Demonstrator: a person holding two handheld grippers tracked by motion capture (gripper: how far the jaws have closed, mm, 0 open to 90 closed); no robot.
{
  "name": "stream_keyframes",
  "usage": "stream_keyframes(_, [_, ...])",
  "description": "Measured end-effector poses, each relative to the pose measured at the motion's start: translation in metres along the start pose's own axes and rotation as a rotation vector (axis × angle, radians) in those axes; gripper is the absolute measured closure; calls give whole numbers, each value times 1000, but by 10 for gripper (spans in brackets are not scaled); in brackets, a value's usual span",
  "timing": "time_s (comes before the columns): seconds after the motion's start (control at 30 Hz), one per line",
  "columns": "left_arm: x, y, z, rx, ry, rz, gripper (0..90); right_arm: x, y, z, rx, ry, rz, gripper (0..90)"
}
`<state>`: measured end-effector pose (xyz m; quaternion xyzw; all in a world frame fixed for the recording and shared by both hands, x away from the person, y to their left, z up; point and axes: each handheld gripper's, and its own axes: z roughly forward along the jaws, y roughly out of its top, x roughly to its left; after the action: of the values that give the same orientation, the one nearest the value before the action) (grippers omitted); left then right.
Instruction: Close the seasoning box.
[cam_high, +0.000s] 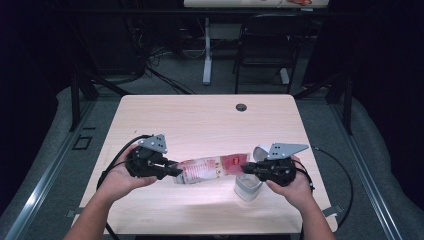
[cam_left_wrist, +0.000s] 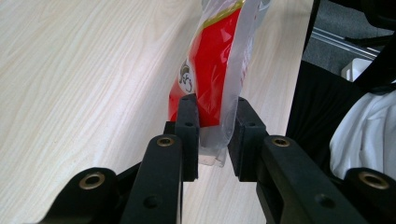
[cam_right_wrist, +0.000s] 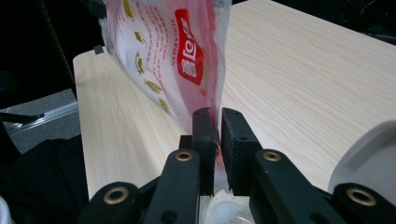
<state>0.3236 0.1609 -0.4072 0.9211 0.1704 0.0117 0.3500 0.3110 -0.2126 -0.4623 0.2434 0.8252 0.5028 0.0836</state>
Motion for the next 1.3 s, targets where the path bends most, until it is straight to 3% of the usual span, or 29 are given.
stream_keyframes(0.23, [3, 1, 0, -5, -3, -3, 763, -3, -3, 3, 6, 8, 14, 837])
stream_keyframes(0.57, [2, 6, -2, -16, -3, -2, 767, -4, -4, 2, 18, 23, 19, 895])
stream_keyframes(1.3, [3, 17, -5, 5, 1, 13, 769, -4, -5, -2, 27, 37, 27, 899])
